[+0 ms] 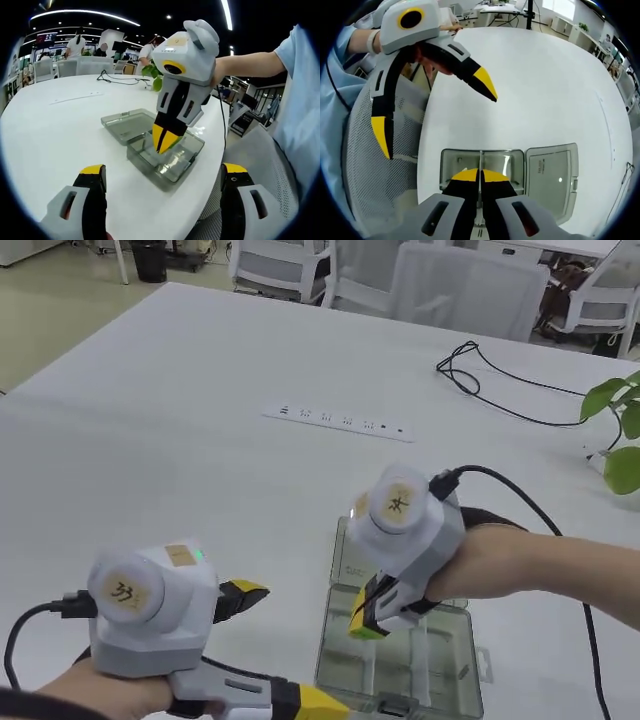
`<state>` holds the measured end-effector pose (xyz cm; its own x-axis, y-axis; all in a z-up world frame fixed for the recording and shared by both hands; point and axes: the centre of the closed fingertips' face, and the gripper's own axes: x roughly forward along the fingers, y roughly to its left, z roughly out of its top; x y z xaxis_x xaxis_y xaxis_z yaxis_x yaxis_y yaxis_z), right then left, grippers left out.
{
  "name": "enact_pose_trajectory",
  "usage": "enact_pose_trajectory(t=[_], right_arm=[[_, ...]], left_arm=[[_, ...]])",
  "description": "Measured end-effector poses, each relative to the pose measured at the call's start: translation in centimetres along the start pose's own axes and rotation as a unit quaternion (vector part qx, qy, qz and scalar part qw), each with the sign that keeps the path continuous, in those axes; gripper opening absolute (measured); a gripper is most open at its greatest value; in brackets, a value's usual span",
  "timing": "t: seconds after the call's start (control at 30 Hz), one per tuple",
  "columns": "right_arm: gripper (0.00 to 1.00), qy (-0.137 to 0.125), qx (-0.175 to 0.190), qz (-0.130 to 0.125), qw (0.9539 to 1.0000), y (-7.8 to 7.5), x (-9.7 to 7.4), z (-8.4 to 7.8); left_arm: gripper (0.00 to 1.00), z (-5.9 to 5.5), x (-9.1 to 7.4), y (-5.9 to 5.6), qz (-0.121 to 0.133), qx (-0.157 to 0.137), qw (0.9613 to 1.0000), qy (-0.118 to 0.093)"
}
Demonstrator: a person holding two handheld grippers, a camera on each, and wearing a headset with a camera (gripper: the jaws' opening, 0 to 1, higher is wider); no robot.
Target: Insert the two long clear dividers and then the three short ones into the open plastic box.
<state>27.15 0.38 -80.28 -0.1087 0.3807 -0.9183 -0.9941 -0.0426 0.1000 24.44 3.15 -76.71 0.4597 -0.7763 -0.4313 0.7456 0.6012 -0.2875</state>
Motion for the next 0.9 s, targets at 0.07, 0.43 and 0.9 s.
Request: enact_pose_trajectory(t=[0.07,0.43,0.9], right_arm=[[0.02,0.005,0.000,0.000,1.0000,0.00,0.04,-0.10],[0.02,0.014,-0.004,-0.007,0.9999,-0.09,0.50,-0.23],[0.01,0.015,-0.003,-0.025,0.9996,-0.01,0.61,-0.24]], left_arm=[[0.97,0.05,0.06,0.04,-0.001,0.000,1.0000,0.000],[0.97,0.27,0.22,0.15,0.000,0.001,1.0000,-0.002],[0.96,0.69,0.66,-0.34,-0.008,0.009,0.9999,-0.003]])
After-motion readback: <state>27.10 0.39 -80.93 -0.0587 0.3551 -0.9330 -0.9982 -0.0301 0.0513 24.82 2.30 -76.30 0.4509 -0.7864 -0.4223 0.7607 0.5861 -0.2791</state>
